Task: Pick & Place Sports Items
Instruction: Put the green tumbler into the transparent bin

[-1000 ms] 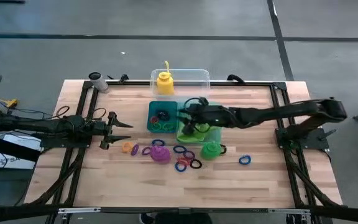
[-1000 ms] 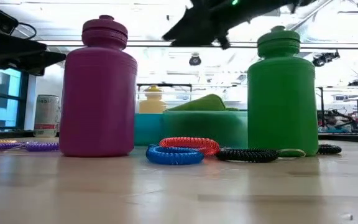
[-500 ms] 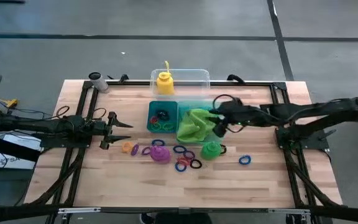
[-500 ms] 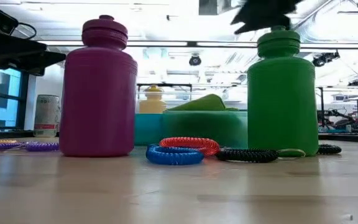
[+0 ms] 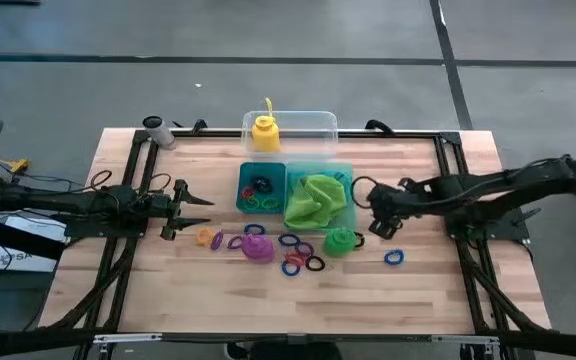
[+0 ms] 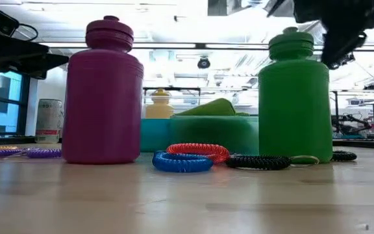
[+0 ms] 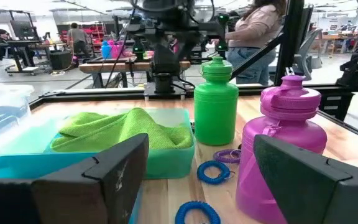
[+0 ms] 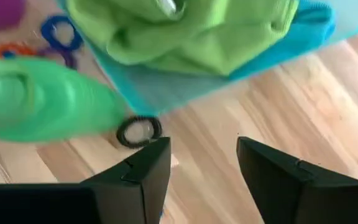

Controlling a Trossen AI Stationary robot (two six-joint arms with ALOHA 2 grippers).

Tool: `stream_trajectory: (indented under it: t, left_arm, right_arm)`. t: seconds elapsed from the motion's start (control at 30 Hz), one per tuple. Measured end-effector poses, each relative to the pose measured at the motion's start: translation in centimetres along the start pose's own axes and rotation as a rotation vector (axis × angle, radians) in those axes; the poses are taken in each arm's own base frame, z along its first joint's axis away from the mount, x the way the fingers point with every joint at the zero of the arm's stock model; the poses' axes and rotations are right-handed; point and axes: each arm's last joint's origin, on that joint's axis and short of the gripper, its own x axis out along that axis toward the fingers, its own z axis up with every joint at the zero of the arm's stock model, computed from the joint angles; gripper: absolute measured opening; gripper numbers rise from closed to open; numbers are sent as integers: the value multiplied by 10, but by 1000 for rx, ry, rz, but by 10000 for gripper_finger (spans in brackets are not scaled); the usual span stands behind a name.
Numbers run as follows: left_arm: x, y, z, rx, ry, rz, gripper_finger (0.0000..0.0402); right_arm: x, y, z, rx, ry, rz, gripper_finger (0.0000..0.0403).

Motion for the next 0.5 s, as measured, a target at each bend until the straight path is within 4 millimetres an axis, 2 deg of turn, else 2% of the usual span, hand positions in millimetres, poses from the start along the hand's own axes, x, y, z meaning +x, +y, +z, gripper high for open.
stream_trajectory:
  t: [0.3,0.5]
  left_arm:
    - [0,0,0,0,0,0,236]
    - [0,0,0,0,0,0,236]
  right_arm:
    - [11,27,-13,-170,33,-2,144]
    - [26,48,-24,-283,168,74,144]
